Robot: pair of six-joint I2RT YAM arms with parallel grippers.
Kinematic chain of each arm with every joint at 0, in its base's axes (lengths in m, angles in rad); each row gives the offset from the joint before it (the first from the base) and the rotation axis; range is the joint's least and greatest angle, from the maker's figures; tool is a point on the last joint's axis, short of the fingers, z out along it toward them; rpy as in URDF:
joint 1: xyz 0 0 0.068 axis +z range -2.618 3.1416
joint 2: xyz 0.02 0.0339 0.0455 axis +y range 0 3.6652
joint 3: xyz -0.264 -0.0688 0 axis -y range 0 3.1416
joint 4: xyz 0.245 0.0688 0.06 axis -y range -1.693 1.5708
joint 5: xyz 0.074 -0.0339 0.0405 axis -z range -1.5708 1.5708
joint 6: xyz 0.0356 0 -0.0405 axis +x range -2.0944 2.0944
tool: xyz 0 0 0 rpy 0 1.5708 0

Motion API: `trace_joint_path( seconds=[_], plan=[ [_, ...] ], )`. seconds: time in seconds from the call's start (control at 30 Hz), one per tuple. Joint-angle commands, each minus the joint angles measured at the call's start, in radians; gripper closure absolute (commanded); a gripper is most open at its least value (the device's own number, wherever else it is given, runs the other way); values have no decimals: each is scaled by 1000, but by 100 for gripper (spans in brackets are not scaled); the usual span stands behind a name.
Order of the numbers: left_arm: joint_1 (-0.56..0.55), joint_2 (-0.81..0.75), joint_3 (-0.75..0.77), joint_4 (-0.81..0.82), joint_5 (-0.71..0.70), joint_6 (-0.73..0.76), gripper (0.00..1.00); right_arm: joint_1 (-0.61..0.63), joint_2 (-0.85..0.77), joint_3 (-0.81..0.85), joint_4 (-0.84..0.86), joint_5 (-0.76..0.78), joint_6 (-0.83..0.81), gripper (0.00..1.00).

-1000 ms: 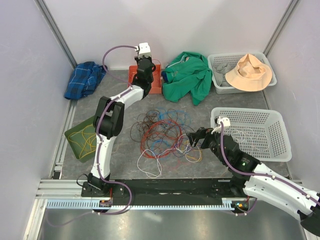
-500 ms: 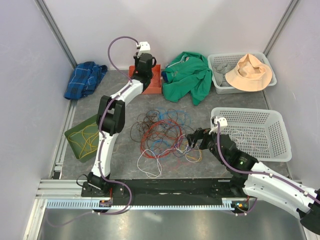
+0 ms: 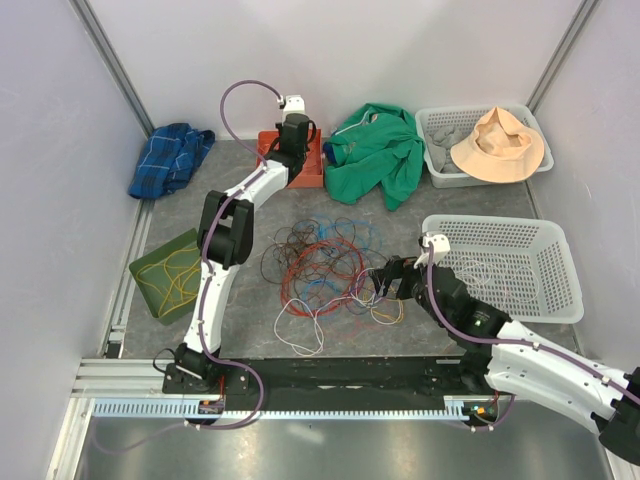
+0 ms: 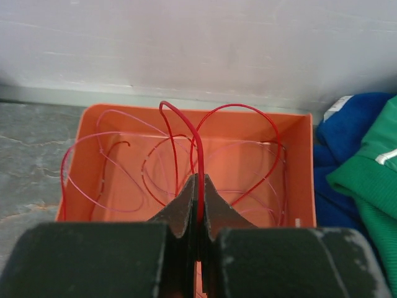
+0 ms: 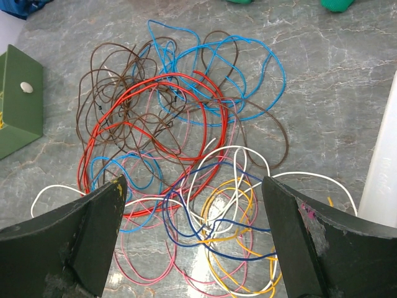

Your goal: Untangle the cables

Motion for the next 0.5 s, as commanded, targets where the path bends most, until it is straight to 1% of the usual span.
trace_joint_path(
  seconds=[0.0,0.07,0.1,0.13,0.2,0.23,0.3,0.33,0.37,0.47],
  plan=[
    [-6,-15,-2,-8,91,-84,98,-1,1,-2,54,-14,20,2],
    [-6,-7,-3,-15,91,-85,98,-1,-3,-4,51,-16,22,2],
    [-6,-10,-2,-19,90,-85,93,-1,-6,-7,48,-16,24,2],
    [-6,-18,-2,-25,85,-85,76,-1,-11,-7,45,-16,25,2],
    [-6,-30,0,-31,67,-79,56,-3,-22,-10,42,-13,27,2],
    [-6,-39,-2,-36,58,-76,40,-1,-25,-10,42,-13,30,2],
    [-6,-70,-2,-36,31,-66,5,-1,-23,-10,45,-17,30,2],
    [-7,-84,-2,-36,28,-59,0,-1,-23,-8,43,-17,33,2],
    [-6,-110,-2,-76,21,-56,0,-1,-20,-8,43,-19,34,2],
    [-12,-156,-14,-123,-5,-59,0,-1,-20,-4,46,-28,33,2]
  ],
)
